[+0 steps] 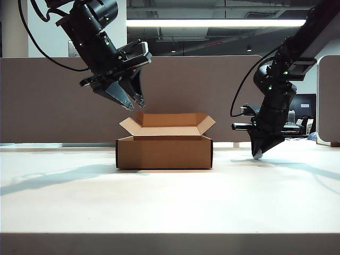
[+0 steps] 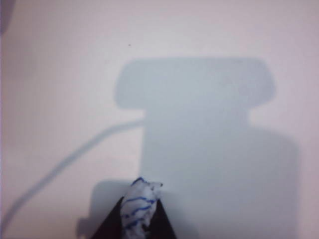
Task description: Pick up all the paper balls on the table and put them in the paper box.
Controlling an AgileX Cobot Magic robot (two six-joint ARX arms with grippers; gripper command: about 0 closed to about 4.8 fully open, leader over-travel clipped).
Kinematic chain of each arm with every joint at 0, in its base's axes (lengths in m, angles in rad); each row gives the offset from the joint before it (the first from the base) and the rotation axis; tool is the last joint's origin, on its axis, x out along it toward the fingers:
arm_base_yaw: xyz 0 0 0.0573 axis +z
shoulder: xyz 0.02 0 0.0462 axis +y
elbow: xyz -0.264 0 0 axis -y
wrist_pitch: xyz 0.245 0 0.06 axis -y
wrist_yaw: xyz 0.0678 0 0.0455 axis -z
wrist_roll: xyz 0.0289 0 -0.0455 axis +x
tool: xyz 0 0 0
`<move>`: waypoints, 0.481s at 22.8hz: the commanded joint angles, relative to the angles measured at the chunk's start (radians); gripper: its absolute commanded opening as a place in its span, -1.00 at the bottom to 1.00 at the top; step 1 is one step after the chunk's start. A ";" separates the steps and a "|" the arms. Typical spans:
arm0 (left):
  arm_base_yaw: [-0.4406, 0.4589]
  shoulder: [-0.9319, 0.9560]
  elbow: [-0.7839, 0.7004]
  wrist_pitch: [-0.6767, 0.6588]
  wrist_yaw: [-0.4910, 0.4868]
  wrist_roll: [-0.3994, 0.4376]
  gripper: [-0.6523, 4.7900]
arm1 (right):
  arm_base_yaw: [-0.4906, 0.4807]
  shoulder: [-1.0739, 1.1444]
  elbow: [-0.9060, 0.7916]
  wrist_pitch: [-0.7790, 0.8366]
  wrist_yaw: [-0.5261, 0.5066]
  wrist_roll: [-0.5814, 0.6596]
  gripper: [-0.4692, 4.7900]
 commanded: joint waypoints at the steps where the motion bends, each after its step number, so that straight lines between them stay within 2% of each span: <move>1: -0.002 -0.008 0.003 0.006 0.002 -0.003 -0.20 | 0.000 -0.021 0.014 0.021 -0.042 0.001 -0.62; 3: -0.002 -0.008 0.003 0.009 0.002 -0.003 -0.20 | 0.000 -0.039 0.014 0.026 -0.116 0.006 -0.62; 6: -0.002 -0.008 0.003 0.009 0.003 -0.003 -0.20 | 0.008 -0.085 0.014 0.040 -0.317 0.055 -0.62; 7: -0.002 -0.010 0.003 0.008 0.003 -0.003 -0.20 | 0.022 -0.119 0.014 0.064 -0.455 0.096 -0.62; 9: -0.002 -0.012 0.003 0.008 0.003 -0.003 -0.20 | 0.045 -0.148 0.014 0.077 -0.511 0.106 -0.62; 11: -0.002 -0.014 0.003 0.008 0.002 -0.003 -0.20 | 0.082 -0.174 0.014 0.076 -0.519 0.104 -0.62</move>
